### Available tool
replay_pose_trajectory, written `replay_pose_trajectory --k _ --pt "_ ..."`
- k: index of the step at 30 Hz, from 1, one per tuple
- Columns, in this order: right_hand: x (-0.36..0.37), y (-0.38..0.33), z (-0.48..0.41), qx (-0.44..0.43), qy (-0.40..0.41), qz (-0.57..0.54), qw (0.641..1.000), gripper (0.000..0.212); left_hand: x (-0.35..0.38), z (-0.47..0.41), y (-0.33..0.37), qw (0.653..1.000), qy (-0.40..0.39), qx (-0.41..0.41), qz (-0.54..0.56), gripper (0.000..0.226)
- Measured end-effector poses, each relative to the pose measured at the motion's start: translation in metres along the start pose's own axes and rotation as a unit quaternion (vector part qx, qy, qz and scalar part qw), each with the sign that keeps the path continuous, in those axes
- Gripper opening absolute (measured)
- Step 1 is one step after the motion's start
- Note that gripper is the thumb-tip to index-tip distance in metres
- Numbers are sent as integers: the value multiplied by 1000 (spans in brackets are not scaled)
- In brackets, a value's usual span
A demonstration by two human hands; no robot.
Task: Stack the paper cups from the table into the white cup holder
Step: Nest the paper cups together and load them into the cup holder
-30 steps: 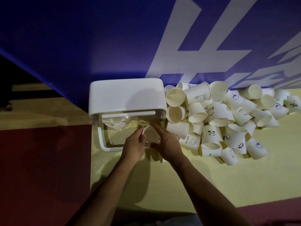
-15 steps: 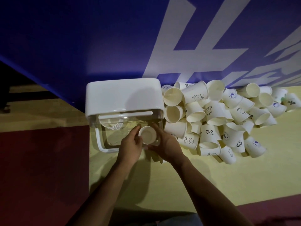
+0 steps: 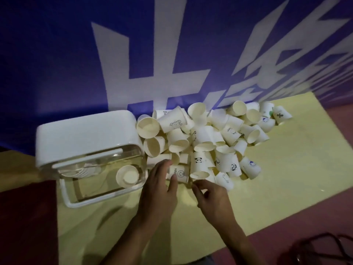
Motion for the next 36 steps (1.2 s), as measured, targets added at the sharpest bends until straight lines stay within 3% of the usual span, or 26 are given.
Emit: replay_pose_trajectory --k 4,8,12,20,25,28,32,36 --pt "-49 48 0 34 56 -32 997 11 55 -26 35 995 -64 27 -67 43" --pt "-90 99 -4 71 73 -51 994 11 108 -25 50 987 -78 55 -129 36" --pt "-124 144 -17 95 75 -66 990 14 132 9 21 977 -94 23 -189 35" --pt "-167 210 -68 91 81 -62 991 9 151 27 -13 936 -92 -40 -338 54" --pt "-159 244 -99 111 -27 11 993 83 169 20 4 929 -71 -65 -359 54" --pt "-146 255 -113 118 -78 36 989 97 173 17 16 923 -89 -101 -361 51" --pt "-132 266 -120 114 -69 28 991 77 173 14 26 924 -93 -125 -350 43" --pt "-132 268 -120 109 -53 -7 993 60 171 7 50 953 -18 -113 -280 35"
Point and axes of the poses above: each hand's wrist, its own z-axis away from the middle knuckle, its own x-axis out of the palm, y = z × x, the point moved 1 cm from there along -z, towards the middle knuckle, and after that the axes turned 3 degrees about z, right-handed, at the moved point
